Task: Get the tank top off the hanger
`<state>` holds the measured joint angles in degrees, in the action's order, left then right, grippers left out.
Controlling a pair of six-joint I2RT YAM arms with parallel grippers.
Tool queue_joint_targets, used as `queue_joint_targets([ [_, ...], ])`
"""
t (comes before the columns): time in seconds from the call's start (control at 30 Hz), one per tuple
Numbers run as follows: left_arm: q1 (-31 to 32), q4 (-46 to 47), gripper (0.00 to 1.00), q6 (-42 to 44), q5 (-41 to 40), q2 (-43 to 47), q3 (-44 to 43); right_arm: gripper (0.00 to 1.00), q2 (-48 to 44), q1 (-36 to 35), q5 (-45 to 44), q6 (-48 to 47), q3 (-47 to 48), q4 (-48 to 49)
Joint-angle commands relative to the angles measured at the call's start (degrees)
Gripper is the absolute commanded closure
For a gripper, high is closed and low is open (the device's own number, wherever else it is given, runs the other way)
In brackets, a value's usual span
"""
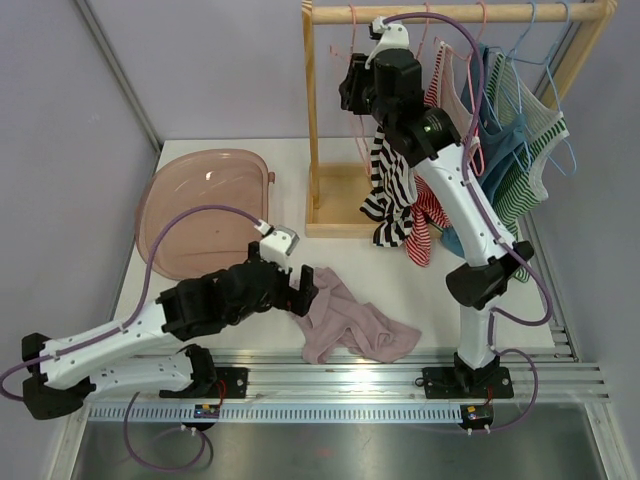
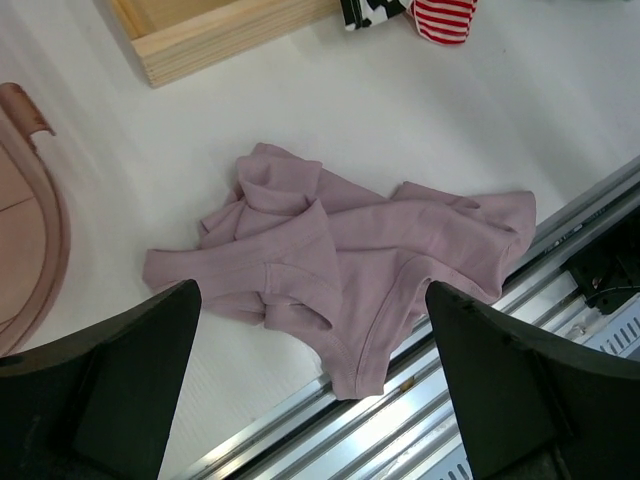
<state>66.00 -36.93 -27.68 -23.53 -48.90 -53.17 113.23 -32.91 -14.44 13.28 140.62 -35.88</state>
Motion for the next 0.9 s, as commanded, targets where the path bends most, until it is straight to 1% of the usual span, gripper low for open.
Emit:
queue_joint_targets([
  [0.0,2.4,7.6,0.01,-1.2,-1.9,-3.6,1.1,0.53,-5.7,-0.7,-0.8,-0.3,-0.7,1.1],
  [0.03,3.1,8.6,0.01,-1.2,-1.8,-5.6,1.4,0.42,-7.7,-0.7,-0.7,-0.4,-1.3,1.2],
  [0.07,3.3,9.7,0.01,-1.1,-0.9,-6.5,2.1,0.36,-8.9,-0.7,-0.6,-0.6,-3.4,1.4],
  [0.13,3.9,13.3,0.01,-0.6,0.1,-8.3,2.9,0.19,-13.1,-0.7,0.1,-0.7,-6.2,2.3],
  [0.2,3.9,16.8,0.01,-0.4,2.1,-11.0,4.0,0.04,-16.3,-0.7,1.9,-1.0,-10.9,3.0],
  [0.23,4.1,17.7,0.01,-0.4,2.5,-11.9,4.2,0.01,-19.5,-0.7,2.7,-0.9,-12.5,3.3],
  [0.3,4.2,20.0,0.01,-0.3,3.5,-15.2,4.8,0.01,-22.7,-0.7,4.3,-0.8,-16.5,2.9],
  [0.33,4.5,20.5,0.01,-0.3,3.7,-16.5,4.8,0.00,-26.2,-0.7,5.0,-0.7,-17.9,2.7],
  [0.4,4.8,21.6,0.01,-0.4,4.3,-19.9,4.8,0.01,-30.2,-0.7,7.4,-0.7,-23.7,2.6],
  [0.43,5.0,22.1,0.01,-0.4,4.5,-21.1,4.8,0.00,-34.3,-0.7,8.2,-0.7,-26.0,3.2],
  [0.47,5.2,22.4,0.01,-0.4,4.5,-22.3,4.7,0.01,-36.6,-0.7,9.0,-0.8,-30.7,3.6],
  [0.53,5.6,23.0,0.01,-0.7,4.4,-26.1,4.3,0.01,-42.8,-0.7,10.6,-0.5,-35.4,4.3],
  [0.57,5.7,23.2,0.01,-0.8,5.0,-27.7,4.1,0.01,-44.8,-0.7,11.0,-0.3,-39.8,4.7],
  [0.6,5.8,23.8,0.01,-0.7,5.6,-29.0,3.9,0.00,-48.5,-0.8,12.6,-0.2,-42.1,4.9],
  [0.67,6.7,24.4,0.01,-0.9,6.3,-33.1,3.0,0.00,-51.9,-0.7,14.1,0.4,-47.5,4.9],
  [0.73,7.6,24.4,0.01,-1.1,6.2,-37.2,2.2,0.00,-56.0,-0.7,14.2,0.8,-50.5,4.9],
  [0.77,7.8,24.4,0.01,-1.7,6.2,-38.4,1.7,0.00,-57.2,-0.7,16.3,1.0,-53.0,4.8],
  [0.8,8.0,24.5,0.01,-1.8,6.2,-39.9,1.5,0.00,-59.3,-0.7,16.5,1.0,-53.9,4.6],
  [0.87,8.8,25.1,0.01,-2.4,6.9,-42.9,1.5,0.01,-61.2,-0.8,16.9,1.2,-56.2,4.2],
])
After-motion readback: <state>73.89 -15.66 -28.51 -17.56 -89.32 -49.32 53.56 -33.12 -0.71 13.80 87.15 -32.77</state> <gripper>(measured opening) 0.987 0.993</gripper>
